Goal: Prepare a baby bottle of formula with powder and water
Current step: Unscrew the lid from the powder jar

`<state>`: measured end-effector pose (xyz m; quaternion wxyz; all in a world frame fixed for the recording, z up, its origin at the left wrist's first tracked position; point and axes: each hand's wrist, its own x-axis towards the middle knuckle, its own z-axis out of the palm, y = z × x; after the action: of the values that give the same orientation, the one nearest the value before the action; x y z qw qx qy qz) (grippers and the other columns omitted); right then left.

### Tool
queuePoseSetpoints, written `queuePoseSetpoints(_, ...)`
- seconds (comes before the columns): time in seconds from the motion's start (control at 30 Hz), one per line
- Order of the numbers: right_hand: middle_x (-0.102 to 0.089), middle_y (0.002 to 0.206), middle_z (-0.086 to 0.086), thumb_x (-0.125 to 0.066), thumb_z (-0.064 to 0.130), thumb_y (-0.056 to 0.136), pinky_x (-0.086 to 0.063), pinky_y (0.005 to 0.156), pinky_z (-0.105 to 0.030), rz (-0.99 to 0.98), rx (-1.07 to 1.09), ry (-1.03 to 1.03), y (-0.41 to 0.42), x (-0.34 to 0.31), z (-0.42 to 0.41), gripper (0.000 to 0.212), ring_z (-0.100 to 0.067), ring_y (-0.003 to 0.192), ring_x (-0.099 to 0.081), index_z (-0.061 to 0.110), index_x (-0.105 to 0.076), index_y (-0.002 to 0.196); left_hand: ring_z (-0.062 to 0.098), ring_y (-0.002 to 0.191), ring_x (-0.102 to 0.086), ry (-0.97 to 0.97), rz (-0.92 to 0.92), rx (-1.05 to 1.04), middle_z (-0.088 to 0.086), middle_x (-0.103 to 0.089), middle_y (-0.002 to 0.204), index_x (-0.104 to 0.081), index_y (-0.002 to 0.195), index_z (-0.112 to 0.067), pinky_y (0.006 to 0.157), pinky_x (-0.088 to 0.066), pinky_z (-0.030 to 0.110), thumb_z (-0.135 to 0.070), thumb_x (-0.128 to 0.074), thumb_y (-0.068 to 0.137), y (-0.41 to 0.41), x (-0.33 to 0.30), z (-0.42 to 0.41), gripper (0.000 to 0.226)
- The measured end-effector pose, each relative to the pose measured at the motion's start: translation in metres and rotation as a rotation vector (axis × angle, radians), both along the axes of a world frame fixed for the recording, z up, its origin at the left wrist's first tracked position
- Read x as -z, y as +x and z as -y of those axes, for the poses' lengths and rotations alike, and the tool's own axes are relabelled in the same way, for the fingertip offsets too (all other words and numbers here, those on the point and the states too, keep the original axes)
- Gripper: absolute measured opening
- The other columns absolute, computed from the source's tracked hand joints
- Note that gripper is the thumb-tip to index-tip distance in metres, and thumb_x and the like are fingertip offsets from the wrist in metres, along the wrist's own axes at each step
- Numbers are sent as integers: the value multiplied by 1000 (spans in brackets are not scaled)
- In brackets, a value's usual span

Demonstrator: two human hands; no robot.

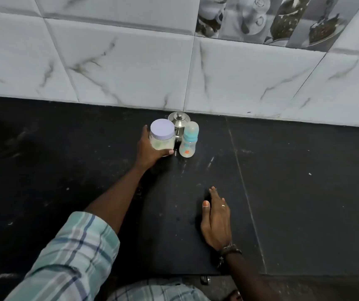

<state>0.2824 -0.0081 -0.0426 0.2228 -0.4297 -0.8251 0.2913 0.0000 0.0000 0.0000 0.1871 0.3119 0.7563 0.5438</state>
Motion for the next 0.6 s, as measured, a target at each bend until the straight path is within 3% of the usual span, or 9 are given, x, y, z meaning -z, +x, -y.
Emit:
queuePoseSetpoints(0.17,-42,153,-10,-33,32,99,-18,122,-40,-7,39,-18,-1,-2,-1,54,-18,143,-37,5,-41,145,25,123,-56,-40,-96,-14,8,-59,135,-49,138,-7,101,-49,36,-18,-99,54,-11,2,-3,99)
queuePoseSetpoints(0.43,-46,150,-12,-35,30,99,-23,120,-45,-24,58,-12,-3,-2,0,52,-21,140,-41,3,-44,143,13,117,-54,-24,-95,12,2,-59,135,-50,139,-12,92,-46,25,-23,-99,53,12,15,43,99)
queuePoseSetpoints(0.6,-47,149,-13,-35,29,99,-24,119,-47,-26,64,-7,-4,-2,0,51,-22,139,-43,3,-46,142,8,118,-53,29,-40,18,-9,-57,131,-50,139,-17,88,-43,8,-19,-98,55,38,21,79,98)
